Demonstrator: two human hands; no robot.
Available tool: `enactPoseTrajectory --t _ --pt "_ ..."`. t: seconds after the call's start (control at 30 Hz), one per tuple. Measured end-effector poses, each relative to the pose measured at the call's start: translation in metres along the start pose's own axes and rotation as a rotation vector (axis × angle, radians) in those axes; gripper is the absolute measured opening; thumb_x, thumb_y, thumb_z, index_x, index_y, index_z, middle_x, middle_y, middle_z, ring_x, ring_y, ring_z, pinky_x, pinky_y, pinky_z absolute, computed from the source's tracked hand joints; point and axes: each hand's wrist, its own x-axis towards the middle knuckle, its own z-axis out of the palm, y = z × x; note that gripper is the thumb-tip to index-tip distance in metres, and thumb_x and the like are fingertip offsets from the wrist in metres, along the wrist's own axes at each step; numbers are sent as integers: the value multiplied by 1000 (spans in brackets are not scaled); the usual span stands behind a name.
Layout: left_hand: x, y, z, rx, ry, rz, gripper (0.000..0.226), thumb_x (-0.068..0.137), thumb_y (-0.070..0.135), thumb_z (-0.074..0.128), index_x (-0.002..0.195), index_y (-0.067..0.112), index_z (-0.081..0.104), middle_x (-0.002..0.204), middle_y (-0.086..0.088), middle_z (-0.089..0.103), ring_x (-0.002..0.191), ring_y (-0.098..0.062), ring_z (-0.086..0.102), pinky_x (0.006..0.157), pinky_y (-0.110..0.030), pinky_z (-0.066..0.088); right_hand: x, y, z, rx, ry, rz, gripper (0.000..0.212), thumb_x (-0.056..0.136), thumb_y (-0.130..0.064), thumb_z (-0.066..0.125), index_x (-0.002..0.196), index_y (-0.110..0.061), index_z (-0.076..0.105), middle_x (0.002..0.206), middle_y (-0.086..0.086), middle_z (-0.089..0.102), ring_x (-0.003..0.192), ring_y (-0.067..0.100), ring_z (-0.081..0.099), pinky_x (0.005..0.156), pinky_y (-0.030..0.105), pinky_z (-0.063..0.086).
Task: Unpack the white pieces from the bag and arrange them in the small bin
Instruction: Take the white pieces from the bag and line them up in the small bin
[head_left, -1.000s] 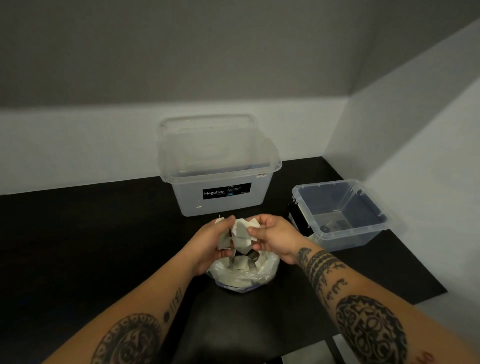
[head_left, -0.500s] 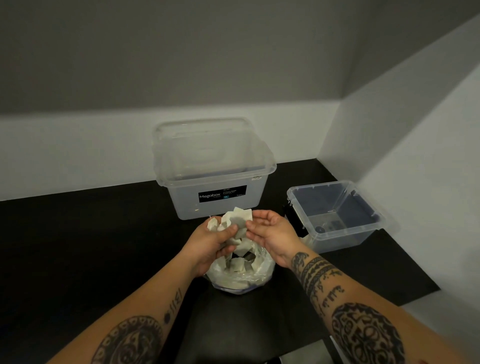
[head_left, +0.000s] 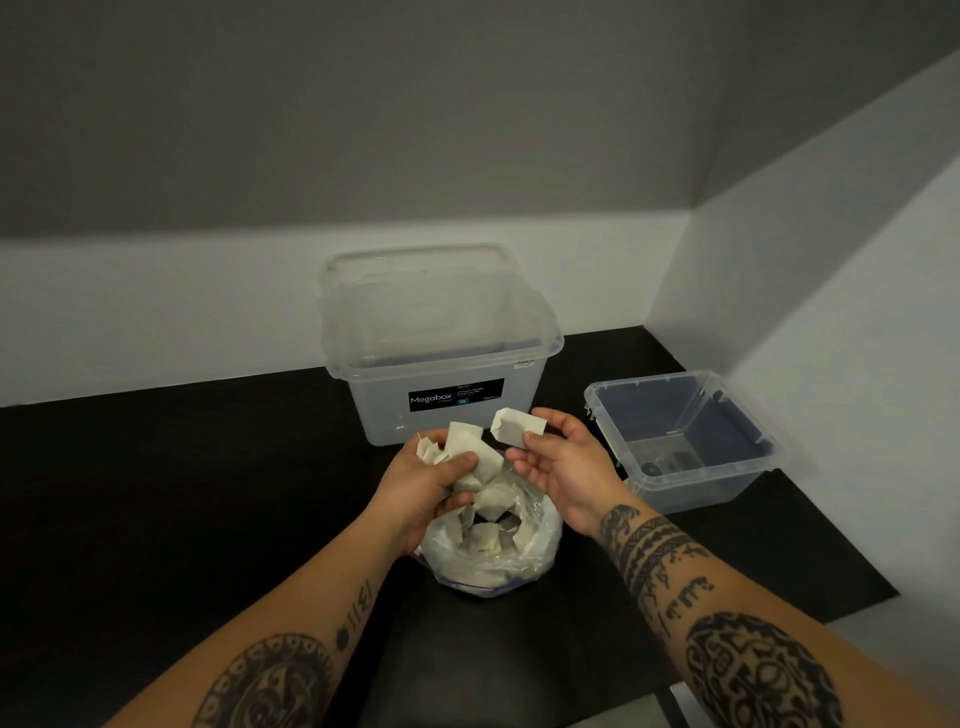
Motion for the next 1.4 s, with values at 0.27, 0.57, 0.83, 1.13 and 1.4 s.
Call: enactPoseTrajectory --t 0.27,0.57,0.83,1.13,1.4 --pt "4 -1 4 61 13 65 21 87 8 80 103 12 67 87 -9 76 69 -17 70 59 -27 55 -7 5 15 -100 35 14 7 95 -9 66 100 -13 67 90 5 70 68 10 62 54 22 43" --pt "3 -3 3 38 -55 76 20 88 15 79 106 10 70 91 -10 77 77 -19 73 61 -28 55 -8 19 16 -408 79 -73 14 88 -17 77 99 -12 70 83 0 69 61 2 62 52 16 48" --pt "1 2 3 86 -129 -29 23 94 19 73 115 11 70 100 -9 78 85 -16 75 64 -25 57 -4 1 8 -689 -108 -48 18 96 -28 70 106 -14 72 94 -1 75 79 6 69 62 16 51" --pt "9 1 1 -180 -5 -132 19 95 14 70 113 6 70 103 -13 79 87 -24 77 60 -25 61 1 8 0 -432 -128 4 13 95 -26 69 102 -14 69 98 2 74 91 19 69 81 35 55" --pt "12 3 4 -145 12 -149 31 97 28 69 123 10 71 112 -8 78 84 -16 74 50 -20 52 -1 23 7 -683 -50 -154 15 90 -22 76 100 -12 71 94 5 77 85 20 75 75 31 60"
